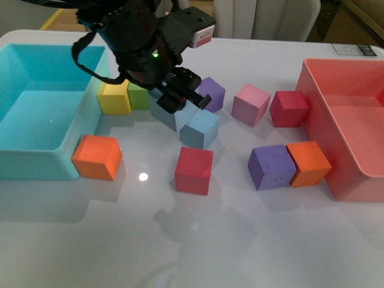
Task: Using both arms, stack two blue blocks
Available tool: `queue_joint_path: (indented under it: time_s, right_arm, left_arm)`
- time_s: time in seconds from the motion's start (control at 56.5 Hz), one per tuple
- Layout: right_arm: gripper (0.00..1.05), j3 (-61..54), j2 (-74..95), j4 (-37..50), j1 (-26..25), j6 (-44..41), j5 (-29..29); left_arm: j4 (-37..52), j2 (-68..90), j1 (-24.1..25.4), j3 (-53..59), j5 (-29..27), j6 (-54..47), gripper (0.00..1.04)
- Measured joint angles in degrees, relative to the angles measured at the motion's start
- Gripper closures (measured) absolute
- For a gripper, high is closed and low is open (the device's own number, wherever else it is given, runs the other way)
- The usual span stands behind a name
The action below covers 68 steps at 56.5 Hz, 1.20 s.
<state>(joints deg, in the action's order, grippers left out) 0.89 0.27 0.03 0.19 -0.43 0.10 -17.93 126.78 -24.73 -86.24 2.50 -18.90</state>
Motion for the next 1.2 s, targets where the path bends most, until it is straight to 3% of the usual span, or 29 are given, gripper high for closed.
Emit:
queue_joint_path:
  time_s: [0.265, 1.062, 1.204]
  right_arm:
    - [0.09, 0.0, 0.0, 0.0, 0.0, 0.0, 0.0]
    - [0.09, 0.0, 0.0, 0.0, 0.0, 0.0, 0.02]
    - [0.09, 0.0, 0.0, 0.0, 0.0, 0.0, 0.0]
  left_arm:
    - [-4.79, 7.67, -2.01, -11.43, -1.01, -1.29, 0.65]
    - [-10.29, 15.13, -3.82, -21.77, -2.54, -4.5, 0.64]
    - [-10.6, 15.63, -3.89, -21.84, -2.47, -4.68, 0.38]
